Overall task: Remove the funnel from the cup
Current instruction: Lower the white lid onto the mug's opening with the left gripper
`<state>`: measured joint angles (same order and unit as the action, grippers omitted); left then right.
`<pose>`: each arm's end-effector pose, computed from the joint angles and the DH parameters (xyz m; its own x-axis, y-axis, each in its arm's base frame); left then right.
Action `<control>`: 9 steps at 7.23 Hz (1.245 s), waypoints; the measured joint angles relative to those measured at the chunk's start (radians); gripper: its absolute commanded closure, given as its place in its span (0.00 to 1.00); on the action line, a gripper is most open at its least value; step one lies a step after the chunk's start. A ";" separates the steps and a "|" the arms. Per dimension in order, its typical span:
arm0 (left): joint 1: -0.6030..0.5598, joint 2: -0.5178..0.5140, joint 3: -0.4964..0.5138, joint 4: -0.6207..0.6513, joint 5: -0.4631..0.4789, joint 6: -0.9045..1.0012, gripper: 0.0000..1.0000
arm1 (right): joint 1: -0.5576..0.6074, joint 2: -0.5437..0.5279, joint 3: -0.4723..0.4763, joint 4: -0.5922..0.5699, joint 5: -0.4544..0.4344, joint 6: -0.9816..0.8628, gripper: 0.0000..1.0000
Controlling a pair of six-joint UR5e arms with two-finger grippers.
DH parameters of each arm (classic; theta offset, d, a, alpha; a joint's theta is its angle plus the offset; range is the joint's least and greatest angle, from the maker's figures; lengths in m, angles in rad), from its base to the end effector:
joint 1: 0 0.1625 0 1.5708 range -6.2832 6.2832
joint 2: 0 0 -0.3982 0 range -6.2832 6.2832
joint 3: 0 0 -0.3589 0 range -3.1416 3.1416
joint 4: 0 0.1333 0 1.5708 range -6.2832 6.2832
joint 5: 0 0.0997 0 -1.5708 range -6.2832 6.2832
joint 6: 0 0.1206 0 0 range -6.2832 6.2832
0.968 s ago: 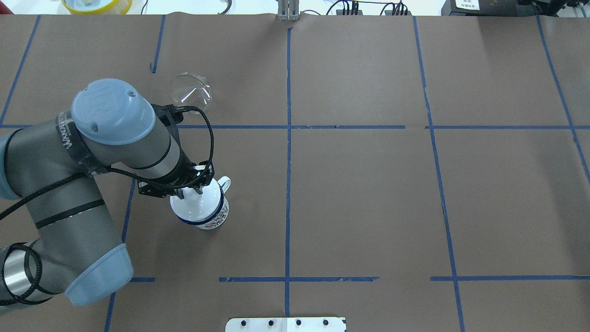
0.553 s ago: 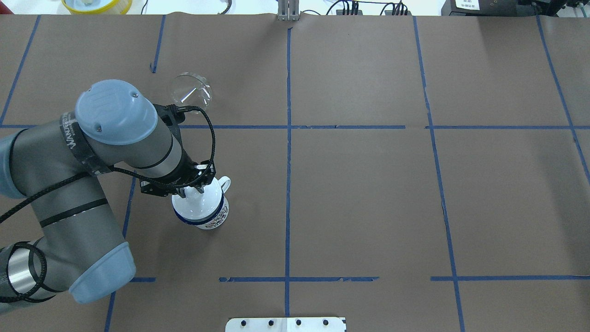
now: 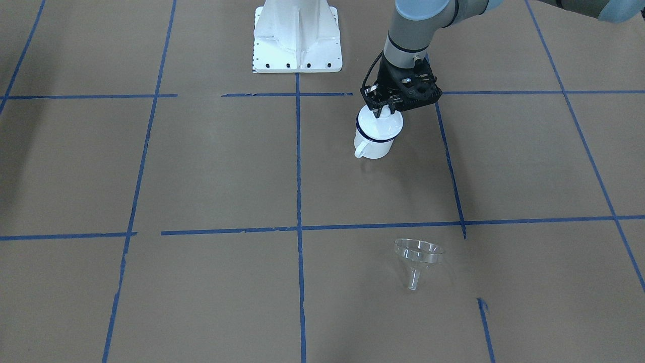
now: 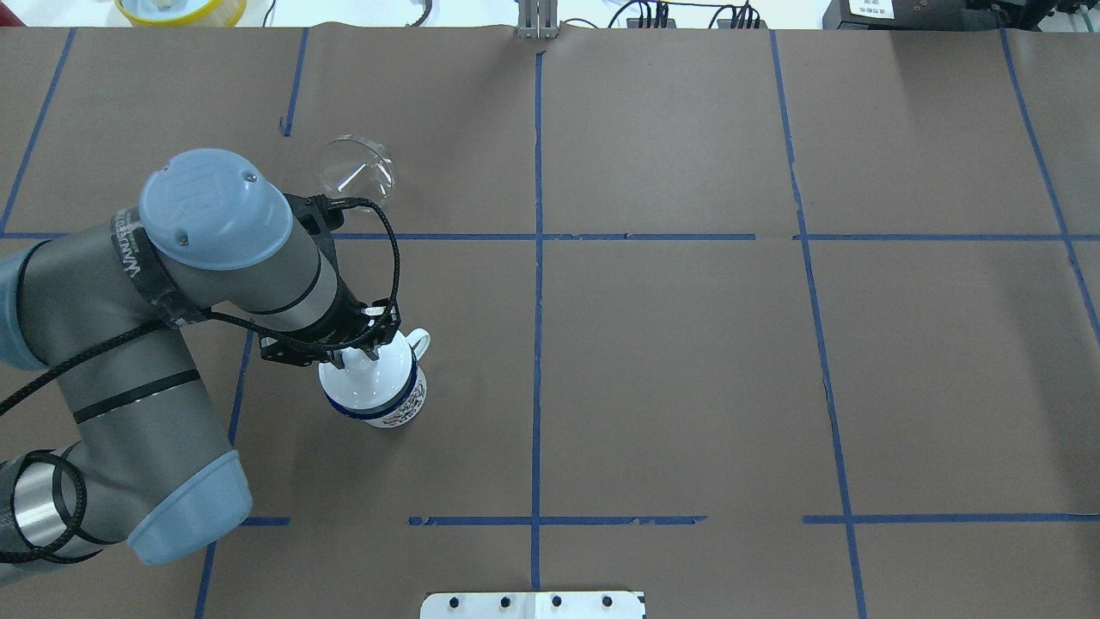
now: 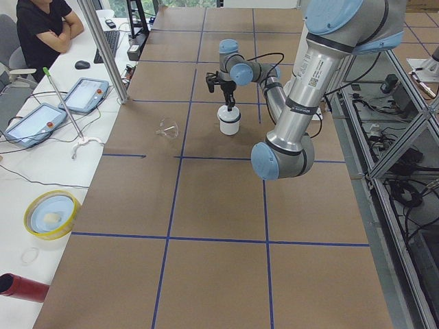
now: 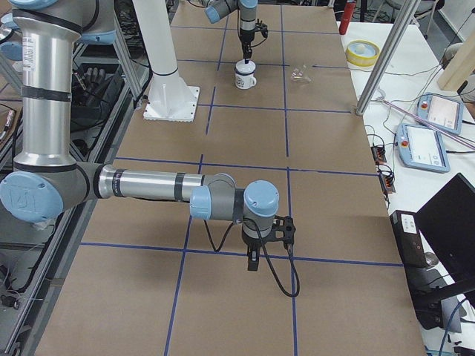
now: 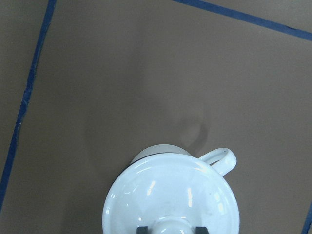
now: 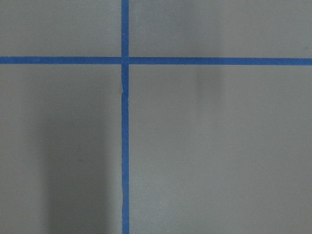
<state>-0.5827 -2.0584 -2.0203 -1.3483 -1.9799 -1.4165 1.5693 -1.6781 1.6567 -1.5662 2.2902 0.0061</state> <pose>0.4097 -0.3722 0.2433 0.6674 -0.2709 -0.6937 0.1869 0.9626 -0.1962 0.0532 -0.4144 0.6585 0.7522 0.0160 0.6587 -0.0031 0.9998 -0.0208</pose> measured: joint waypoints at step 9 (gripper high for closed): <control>0.002 -0.007 0.002 -0.021 0.000 0.000 0.00 | 0.000 0.000 0.000 0.000 0.000 0.000 0.00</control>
<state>-0.5809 -2.0653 -2.0188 -1.3691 -1.9798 -1.4164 1.5693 -1.6781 1.6567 -1.5662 2.2902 0.0061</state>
